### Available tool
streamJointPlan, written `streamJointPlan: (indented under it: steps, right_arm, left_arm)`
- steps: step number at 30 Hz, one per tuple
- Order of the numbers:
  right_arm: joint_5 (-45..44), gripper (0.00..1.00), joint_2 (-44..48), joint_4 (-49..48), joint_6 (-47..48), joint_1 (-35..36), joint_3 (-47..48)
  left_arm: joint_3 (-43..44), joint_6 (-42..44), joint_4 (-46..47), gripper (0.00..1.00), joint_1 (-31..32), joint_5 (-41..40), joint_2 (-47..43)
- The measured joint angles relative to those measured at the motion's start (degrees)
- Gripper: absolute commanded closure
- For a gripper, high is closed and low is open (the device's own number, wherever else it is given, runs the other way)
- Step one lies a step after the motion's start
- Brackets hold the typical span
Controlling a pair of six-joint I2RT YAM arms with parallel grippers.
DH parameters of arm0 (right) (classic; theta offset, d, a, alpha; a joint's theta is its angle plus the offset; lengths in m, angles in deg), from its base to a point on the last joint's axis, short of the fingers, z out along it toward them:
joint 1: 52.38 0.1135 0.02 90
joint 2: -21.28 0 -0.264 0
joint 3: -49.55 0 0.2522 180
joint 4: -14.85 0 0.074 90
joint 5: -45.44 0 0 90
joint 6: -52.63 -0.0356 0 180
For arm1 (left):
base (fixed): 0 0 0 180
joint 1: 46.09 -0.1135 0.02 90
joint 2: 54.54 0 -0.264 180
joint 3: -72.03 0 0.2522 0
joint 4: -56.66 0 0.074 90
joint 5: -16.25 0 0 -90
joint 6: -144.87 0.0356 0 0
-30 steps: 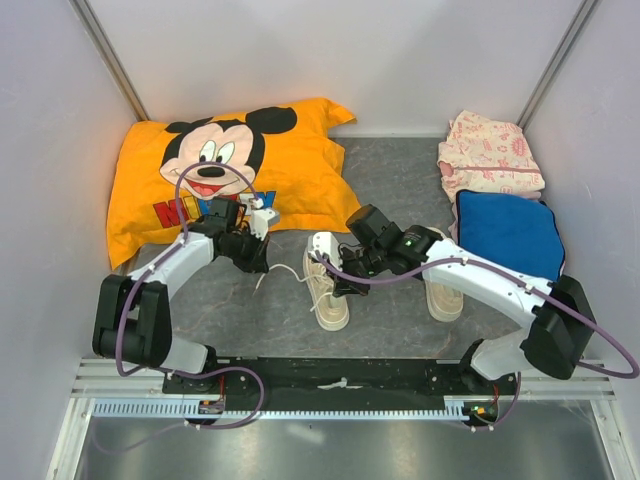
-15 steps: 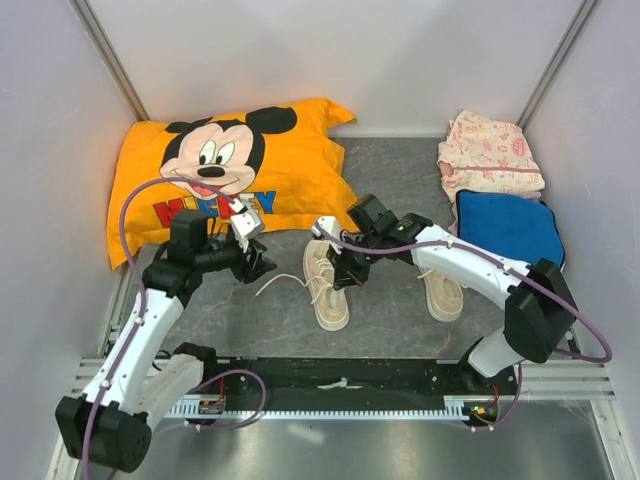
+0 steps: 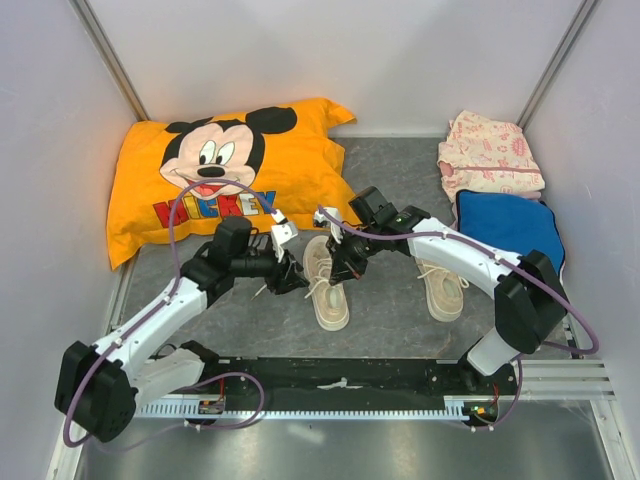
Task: Tie the shoes
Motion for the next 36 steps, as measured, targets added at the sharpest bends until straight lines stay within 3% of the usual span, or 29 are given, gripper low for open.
streamJointPlan:
  steps: [6,18,22,24,26,31,36]
  right_arm:
    - [1.1,1.00,-0.2,0.0,-0.5,0.0,0.0]
    - [3.0,1.00,-2.4,0.0,-0.9,-0.4,1.8]
    - [3.7,1.00,-2.4,0.1,-0.9,-1.3,2.0]
    - [3.8,0.99,-2.4,0.2,-0.8,-1.8,2.0]
    - [4.1,0.91,-2.4,0.6,-0.6,-2.3,2.0]
    - [5.0,0.62,-2.4,1.5,-0.2,-3.5,2.4]
    - [5.5,0.60,-3.8,1.8,-0.6,-8.2,4.2]
  left_arm:
    - [0.0,-3.2,5.2,0.48,3.7,-0.2,3.7]
    - [0.0,-4.8,11.7,0.60,6.6,-0.1,8.7]
    - [0.0,-5.4,12.6,0.84,7.0,-0.1,10.0]
    - [0.0,-5.7,12.8,0.90,7.0,-0.1,10.3]
    - [0.0,-5.9,13.0,0.98,7.0,-0.1,10.3]
    - [0.0,-7.1,13.1,0.99,7.0,-0.2,10.3]
    - [0.0,-8.9,12.2,0.98,7.0,-1.5,10.3]
